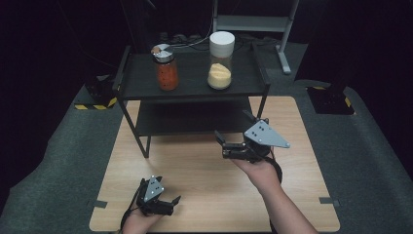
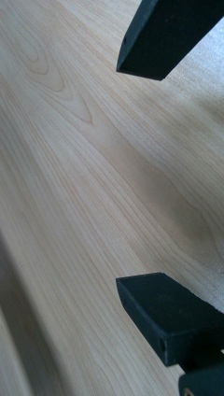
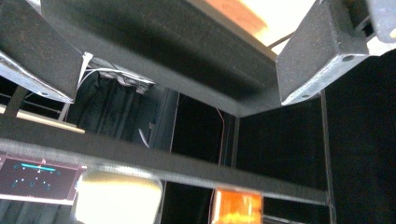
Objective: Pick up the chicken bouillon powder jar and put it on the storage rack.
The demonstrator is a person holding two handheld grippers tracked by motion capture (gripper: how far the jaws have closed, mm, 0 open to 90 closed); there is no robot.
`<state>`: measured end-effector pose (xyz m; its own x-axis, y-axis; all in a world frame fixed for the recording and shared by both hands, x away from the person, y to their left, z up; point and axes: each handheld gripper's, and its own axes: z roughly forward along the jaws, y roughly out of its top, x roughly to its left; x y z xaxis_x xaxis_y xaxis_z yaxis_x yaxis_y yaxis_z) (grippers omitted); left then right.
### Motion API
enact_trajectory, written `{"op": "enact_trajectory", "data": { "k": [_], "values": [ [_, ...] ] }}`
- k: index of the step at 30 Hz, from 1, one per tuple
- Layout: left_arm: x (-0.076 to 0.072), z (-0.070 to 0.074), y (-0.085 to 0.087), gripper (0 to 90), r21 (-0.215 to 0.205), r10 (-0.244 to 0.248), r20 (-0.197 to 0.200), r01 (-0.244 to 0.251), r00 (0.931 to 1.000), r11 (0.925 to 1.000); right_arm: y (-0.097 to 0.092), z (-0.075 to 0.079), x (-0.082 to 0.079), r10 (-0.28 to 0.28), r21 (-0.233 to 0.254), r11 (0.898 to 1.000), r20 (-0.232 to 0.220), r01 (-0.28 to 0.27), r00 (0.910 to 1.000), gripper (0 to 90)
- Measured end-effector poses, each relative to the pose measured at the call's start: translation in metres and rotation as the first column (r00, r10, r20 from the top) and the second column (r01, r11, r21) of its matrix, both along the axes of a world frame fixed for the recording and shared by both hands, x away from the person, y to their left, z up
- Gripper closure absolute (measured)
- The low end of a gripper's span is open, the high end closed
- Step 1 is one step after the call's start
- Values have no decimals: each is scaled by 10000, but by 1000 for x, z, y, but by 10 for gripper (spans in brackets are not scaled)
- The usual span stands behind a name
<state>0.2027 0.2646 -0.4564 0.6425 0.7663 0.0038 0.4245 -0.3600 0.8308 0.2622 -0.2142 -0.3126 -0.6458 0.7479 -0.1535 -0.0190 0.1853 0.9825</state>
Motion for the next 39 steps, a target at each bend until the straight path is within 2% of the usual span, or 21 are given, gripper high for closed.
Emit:
{"op": "enact_trajectory", "data": {
  "k": [9, 12, 16, 17, 23, 28, 29, 34, 38, 39],
  "values": [
    [0, 0, 1, 11, -63, 6, -13, -6, 10000, 10000, -6, -23, -8, -26, -267, 9996, -378, 16, 9993, 0],
    [0, 0, 1, 12, -25, -8, 3, 8, 10000, 10000, -8, -36, -14, -76, -397, 9992, -499, 57, 9987, 0],
    [0, 0, 0, 12, -19, -6, -2, 6, 10000, 10000, -10, -42, -15, -104, -489, 9988, -620, 74, 9980, 0],
    [0, 0, 0, 12, -23, -5, -5, 5, 10000, 10000, -10, -48, -18, -190, -550, 9984, -796, 146, 9966, 0],
    [-1, 0, 0, 12, -24, 7, 14, -7, 10000, 10000, -13, -65, -22, -285, -895, 9958, -1099, 187, 9935, 0],
    [-1, 0, 0, 12, 6, -45, 62, 45, 10000, 10000, -18, -86, -26, -428, -1073, 9939, -1530, 265, 9873, 0],
    [-1, 0, 0, 12, 6, -45, 62, 45, 10000, 10000, -18, -86, -26, -428, -1073, 9939, -1530, 265, 9873, 0],
    [0, 0, 1, 11, -43, -33, 7, 33, 10000, 10000, -22, -106, -29, -724, -1335, 9900, -1969, 464, 9777, 0],
    [0, 0, 0, 12, -5, -24, -19, 24, 10000, 10000, -26, -121, -33, -881, -1559, 9863, -2157, 547, 9725, 0],
    [0, 0, 0, 12, -5, -24, -19, 24, 10000, 10000, -26, -121, -33, -881, -1559, 9863, -2157, 547, 9725, 0]
  ]
}}
